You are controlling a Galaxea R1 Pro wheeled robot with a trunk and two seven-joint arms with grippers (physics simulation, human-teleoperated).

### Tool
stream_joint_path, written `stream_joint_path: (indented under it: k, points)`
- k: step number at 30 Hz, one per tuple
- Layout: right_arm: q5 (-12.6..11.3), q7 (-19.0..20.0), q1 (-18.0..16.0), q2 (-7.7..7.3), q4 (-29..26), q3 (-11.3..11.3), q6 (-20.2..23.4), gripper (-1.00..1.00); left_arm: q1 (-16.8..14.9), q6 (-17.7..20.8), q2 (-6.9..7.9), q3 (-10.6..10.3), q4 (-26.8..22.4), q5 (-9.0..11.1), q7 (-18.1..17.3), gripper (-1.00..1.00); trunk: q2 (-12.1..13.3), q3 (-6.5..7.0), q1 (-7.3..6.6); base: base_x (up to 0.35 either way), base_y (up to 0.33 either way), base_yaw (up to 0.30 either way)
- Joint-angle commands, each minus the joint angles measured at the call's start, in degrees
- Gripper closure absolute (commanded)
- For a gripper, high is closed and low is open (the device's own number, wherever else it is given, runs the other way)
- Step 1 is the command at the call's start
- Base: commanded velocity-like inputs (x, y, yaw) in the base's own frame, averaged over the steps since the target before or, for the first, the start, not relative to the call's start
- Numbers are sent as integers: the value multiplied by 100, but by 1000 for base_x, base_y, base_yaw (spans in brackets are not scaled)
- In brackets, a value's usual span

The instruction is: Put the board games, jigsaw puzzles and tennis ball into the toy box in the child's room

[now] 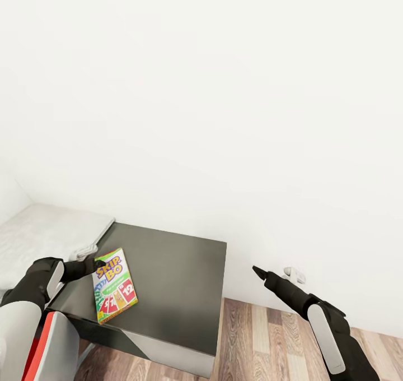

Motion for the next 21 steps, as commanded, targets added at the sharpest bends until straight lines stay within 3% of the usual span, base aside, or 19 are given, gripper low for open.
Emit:
stream_joint_path:
  k: [1, 21]
  points:
    - [-3, 21, -5, 1, -4, -11, 31, -100, -5, 34, -4, 26, -5, -14, -25, -100, -11, -11, 3, 0, 0, 0]
    - [-9, 48, 43, 1, -21, -10, 14, -100, -5, 23, 1, 28, -4, 24, -13, -100, -11, -31, 3, 0, 0, 0]
